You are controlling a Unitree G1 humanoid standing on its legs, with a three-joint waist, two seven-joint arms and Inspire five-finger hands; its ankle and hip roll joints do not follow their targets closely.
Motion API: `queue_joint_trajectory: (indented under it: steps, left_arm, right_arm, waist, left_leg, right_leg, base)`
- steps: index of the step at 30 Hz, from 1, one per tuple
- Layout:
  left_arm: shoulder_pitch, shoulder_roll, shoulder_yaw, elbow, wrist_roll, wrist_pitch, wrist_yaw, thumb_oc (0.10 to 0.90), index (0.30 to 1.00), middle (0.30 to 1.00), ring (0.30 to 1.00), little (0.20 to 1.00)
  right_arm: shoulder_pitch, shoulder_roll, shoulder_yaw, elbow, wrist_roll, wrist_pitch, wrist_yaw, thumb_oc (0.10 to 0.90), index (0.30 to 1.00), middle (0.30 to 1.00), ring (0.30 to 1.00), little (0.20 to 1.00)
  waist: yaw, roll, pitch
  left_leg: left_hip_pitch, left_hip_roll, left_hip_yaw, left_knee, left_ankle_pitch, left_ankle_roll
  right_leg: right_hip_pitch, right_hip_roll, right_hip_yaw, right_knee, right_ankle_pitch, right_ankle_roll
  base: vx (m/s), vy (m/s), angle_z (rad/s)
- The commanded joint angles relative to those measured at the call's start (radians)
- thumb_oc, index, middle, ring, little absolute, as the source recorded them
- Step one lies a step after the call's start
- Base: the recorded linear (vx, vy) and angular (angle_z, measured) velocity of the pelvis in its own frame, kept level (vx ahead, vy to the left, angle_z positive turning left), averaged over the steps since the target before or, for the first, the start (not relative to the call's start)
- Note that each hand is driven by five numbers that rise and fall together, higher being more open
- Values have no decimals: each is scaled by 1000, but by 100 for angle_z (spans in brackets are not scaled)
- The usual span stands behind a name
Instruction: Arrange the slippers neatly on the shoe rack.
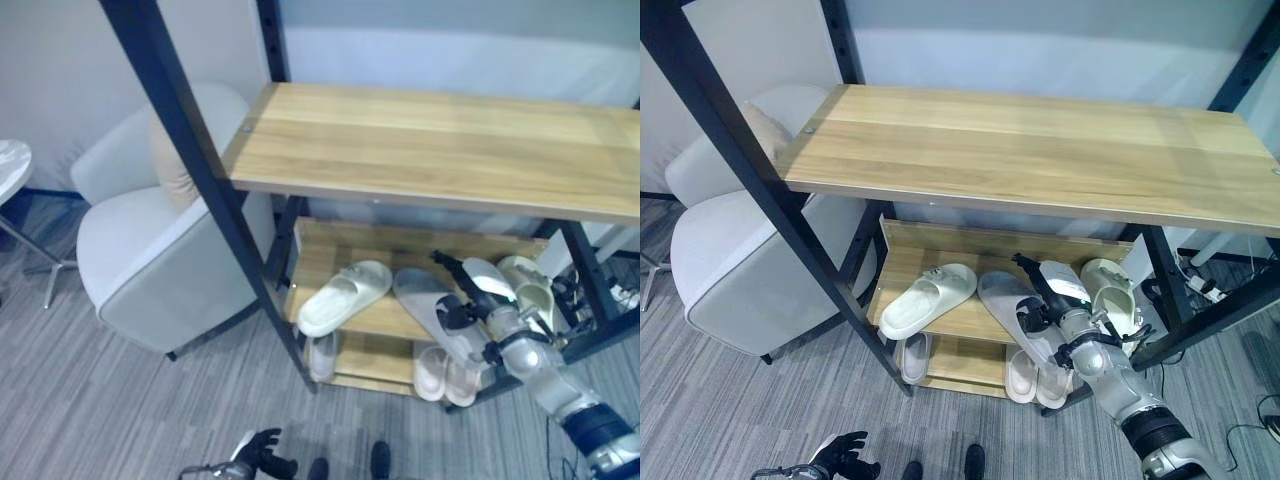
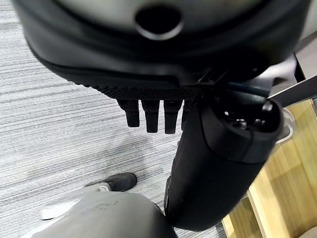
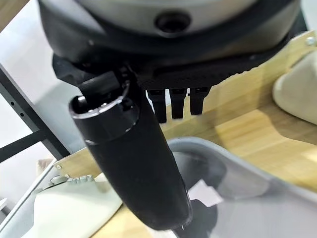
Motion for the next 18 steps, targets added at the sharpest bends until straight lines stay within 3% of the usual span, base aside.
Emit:
queue_joint_trajectory:
  steps: [1,8,13,18]
  left_arm:
    - [40,-35,-72,83,-8,10,0,800,900,900,900,900]
    - [48,-38,-57,80,-3,8,-3,800,900,900,900,900]
    - [51,-39,-44,80,10,8,-15,800,900,900,900,900]
    - [52,-46,-35,88,14,10,-23,800,900,900,900,900]
  right_arm:
    - [-133,-10,-68,-31,-8,-36,-91,400,300,300,300,300]
    - [-62,-49,-127,-80,-29,-43,-83,400,300,300,300,300]
    - [54,-107,-243,-146,-37,-51,-85,400,300,300,300,300]
    - [127,-82,-322,-254,35,-84,-66,400,300,300,300,300]
  waist:
    - [26,-32,-8]
    - [16,-28,-17]
    - [-5,-23,-23]
    - [-22,-14,-24]
  left_leg:
    - [-11,6,59,-7,-48,-17]
    - [2,6,57,-7,-55,-19]
    - [7,7,61,-7,-56,-22]
    - [9,11,70,-7,-54,-23]
  right_leg:
    - [80,-22,28,3,-151,76]
    - [92,-24,26,3,-154,76]
    - [95,-25,22,3,-153,78]
    - [91,-27,28,3,-149,79]
  base:
    - [24,10,11]
    - [5,1,3]
    - [1,-1,1]
    - [0,0,0]
